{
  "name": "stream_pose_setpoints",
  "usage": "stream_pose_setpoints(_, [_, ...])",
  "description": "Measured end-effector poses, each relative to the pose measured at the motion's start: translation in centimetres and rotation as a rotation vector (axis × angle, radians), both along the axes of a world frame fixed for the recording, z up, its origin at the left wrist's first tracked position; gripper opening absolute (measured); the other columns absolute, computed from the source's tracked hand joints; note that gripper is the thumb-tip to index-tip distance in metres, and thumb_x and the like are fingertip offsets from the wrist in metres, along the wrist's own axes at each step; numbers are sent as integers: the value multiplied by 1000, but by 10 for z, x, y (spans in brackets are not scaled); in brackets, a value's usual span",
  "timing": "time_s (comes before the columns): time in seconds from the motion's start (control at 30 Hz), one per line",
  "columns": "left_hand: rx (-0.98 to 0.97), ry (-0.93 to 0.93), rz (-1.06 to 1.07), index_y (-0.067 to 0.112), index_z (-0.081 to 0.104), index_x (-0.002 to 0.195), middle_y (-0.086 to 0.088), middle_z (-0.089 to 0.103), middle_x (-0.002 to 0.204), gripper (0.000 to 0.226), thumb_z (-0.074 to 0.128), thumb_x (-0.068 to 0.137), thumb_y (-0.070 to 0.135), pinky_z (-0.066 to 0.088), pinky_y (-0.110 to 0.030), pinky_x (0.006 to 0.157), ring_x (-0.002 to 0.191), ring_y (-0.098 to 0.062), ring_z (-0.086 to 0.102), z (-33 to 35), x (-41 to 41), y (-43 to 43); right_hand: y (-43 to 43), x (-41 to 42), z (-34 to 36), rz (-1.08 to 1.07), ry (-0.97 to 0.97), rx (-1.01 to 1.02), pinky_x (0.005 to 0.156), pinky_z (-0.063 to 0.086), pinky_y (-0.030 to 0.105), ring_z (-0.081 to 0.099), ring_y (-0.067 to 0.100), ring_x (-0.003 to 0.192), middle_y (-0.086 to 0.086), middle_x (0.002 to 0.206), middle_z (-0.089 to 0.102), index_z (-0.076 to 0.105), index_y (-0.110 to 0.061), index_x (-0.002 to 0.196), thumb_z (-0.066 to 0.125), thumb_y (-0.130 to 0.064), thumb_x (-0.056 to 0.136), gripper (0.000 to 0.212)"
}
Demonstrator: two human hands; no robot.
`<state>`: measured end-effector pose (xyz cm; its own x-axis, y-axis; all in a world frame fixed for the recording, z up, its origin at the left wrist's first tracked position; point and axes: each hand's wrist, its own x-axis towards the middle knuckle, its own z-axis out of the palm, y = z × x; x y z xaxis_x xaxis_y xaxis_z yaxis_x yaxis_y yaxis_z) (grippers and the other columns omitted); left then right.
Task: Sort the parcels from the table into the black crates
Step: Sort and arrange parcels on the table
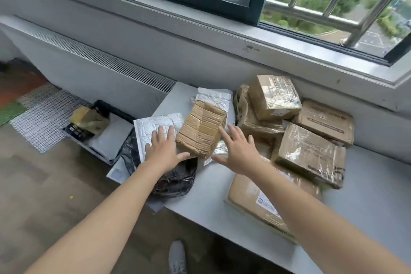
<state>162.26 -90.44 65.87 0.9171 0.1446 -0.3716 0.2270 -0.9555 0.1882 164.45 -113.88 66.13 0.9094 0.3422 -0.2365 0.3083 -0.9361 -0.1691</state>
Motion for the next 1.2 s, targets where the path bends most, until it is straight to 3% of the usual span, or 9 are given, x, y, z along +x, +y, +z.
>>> stream_pose_setpoints(0.27, [71,194,-142,26,-10,157,-10,-17,164,120,71,77,64,17,-55,117,151,-35,-13,-47,8,58,75,18,-14,122,-40,-168,118,9,64,-9,28,152,4,166,-9,-5,-34,157,44,-68,92,89])
stream_pose_setpoints(0.37, [51,230,-233,29,0,158,-9,-10,165,101,66,86,56,18,-53,118,151,-35,-8,-59,12,62,80,23,-21,145,-30,-204,116,13,64,-6,29,152,3,166,-5,-4,-34,157,46,-61,95,84])
stream_pose_setpoints(0.47, [44,221,-356,28,19,156,-11,7,165,62,47,101,36,25,-51,115,151,-36,5,-56,17,63,73,26,-23,162,-44,-225,115,20,62,-2,29,152,4,165,-1,-2,-32,157,49,-51,97,81])
stream_pose_setpoints(0.57, [10,123,-372,20,51,130,-12,51,139,32,34,103,20,45,-44,91,124,-32,47,-39,22,66,61,29,-19,142,-29,-239,116,22,60,-1,27,151,2,165,1,1,-30,157,53,-38,97,80])
stream_pose_setpoints(0.63, [-35,41,-327,16,55,106,-10,64,113,20,36,101,16,45,-39,73,94,-29,56,-26,25,70,53,31,-12,121,-14,-214,116,25,55,2,28,151,3,165,2,2,-26,158,51,-29,97,78])
stream_pose_setpoints(0.8, [-235,-196,-67,16,50,96,-7,57,93,19,33,104,22,36,-39,65,81,-31,51,-2,37,87,43,31,-4,120,-64,-144,115,30,48,12,31,145,9,161,11,9,-15,156,48,-7,96,72])
stream_pose_setpoints(0.9, [-419,-317,125,13,57,109,-5,59,95,26,34,105,25,41,-40,69,87,-32,55,9,45,92,44,26,-4,97,-33,-151,118,27,48,6,32,149,9,164,5,3,-14,157,44,2,95,76])
stream_pose_setpoints(1.1, [-583,-435,151,11,55,96,-5,59,81,25,35,105,24,36,-36,60,73,-22,51,27,43,79,68,15,-5,191,-39,-210,107,43,40,21,28,143,5,158,22,11,-15,157,49,-13,98,71])
stream_pose_setpoints(1.2, [-648,-507,128,8,51,88,0,54,73,27,37,105,24,34,-29,58,64,-12,45,46,45,71,69,15,7,84,7,-131,113,34,45,18,23,148,3,163,15,8,-19,159,43,-29,103,67])
